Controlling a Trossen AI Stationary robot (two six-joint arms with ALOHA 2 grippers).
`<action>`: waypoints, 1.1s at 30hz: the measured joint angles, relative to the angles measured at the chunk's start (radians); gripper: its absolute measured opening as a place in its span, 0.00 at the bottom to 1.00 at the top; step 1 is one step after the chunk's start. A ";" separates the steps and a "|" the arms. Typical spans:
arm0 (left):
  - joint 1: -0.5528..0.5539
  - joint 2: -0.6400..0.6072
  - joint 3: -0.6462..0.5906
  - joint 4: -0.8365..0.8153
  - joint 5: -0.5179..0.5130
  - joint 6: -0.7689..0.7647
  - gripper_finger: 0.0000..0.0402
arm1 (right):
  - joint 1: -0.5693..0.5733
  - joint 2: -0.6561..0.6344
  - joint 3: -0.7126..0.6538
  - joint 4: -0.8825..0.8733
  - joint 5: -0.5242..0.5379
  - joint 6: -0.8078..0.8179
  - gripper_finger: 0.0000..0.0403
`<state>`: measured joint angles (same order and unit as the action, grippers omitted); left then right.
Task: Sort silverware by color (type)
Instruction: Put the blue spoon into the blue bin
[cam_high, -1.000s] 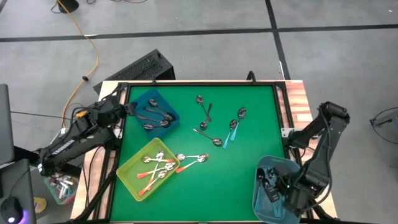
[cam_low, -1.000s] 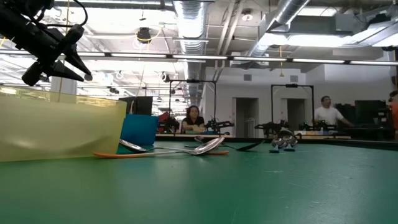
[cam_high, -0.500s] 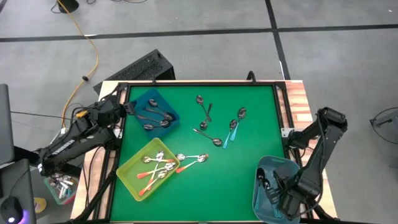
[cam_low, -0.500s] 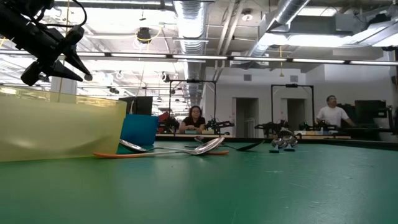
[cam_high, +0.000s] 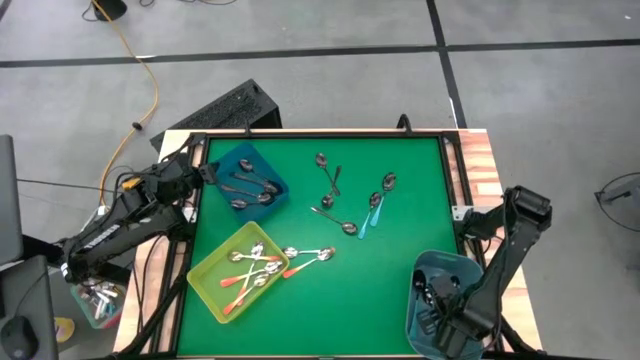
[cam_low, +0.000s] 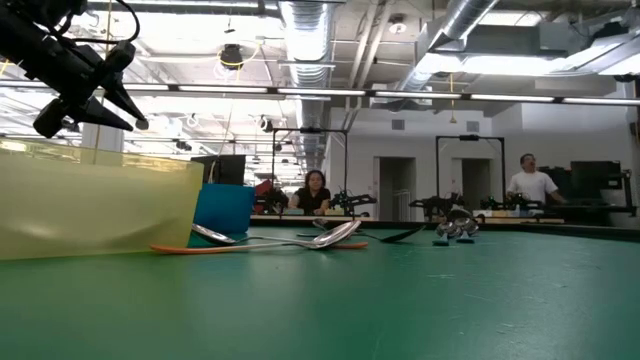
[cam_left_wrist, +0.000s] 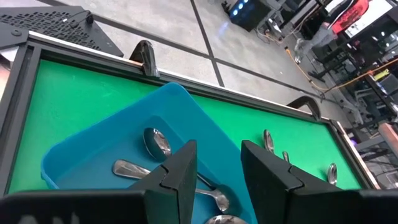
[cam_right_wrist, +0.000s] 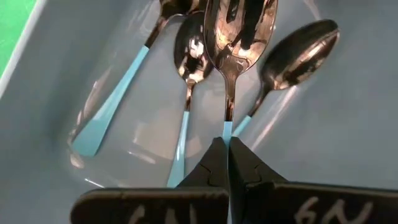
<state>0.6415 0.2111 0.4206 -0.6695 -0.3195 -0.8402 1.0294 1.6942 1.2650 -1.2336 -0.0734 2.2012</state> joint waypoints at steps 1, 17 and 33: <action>0.000 0.000 0.000 0.000 0.000 0.004 0.27 | -0.003 0.000 -0.007 0.005 0.001 -0.001 0.00; 0.000 0.000 0.000 0.000 -0.005 0.006 0.27 | -0.010 -0.007 -0.127 0.168 0.005 -0.012 0.00; 0.000 0.000 0.000 0.000 -0.003 0.008 0.27 | -0.010 -0.007 -0.127 0.099 0.027 -0.029 0.11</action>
<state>0.6415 0.2108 0.4206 -0.6693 -0.3223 -0.8326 1.0191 1.6871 1.1385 -1.1348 -0.0463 2.1718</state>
